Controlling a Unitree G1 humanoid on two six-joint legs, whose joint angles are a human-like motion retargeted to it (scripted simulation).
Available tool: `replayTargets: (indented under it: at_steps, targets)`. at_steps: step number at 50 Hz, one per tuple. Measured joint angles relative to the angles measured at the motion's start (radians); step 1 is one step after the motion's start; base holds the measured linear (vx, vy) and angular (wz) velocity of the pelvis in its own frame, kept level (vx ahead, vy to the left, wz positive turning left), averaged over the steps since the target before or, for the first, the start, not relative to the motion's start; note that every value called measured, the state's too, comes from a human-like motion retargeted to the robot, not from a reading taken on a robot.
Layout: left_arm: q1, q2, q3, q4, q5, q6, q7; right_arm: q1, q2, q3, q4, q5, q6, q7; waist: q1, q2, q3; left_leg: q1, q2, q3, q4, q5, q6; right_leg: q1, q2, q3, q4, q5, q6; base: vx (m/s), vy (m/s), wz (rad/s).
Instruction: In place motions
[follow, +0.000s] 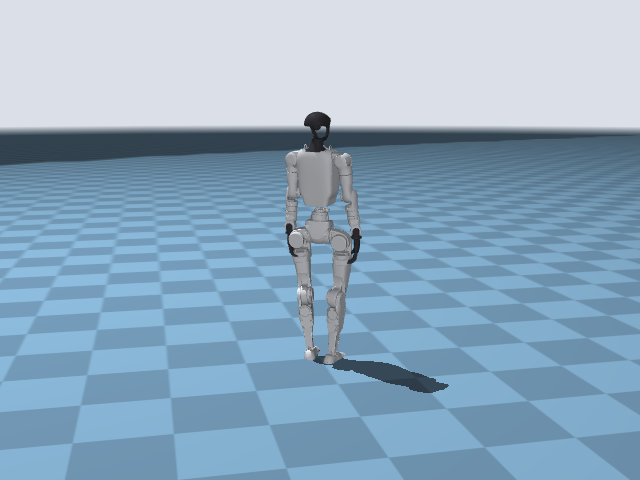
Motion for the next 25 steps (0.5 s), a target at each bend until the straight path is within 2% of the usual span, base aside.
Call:
replayTargets:
  at_steps: [25]
  targets:
    - [0.000, 0.000, 0.000, 0.001, -0.002, -0.001, 0.000, -0.002, -0.002, 0.004, 0.002, -0.001, -0.001, 0.000, 0.002, 0.003, 0.003, -0.001, -0.002, 0.001, 0.000, -0.001, 0.003, -0.001, -0.004, -0.001, 0.002, 0.006, 0.002, 0.00, 0.00, 0.00]
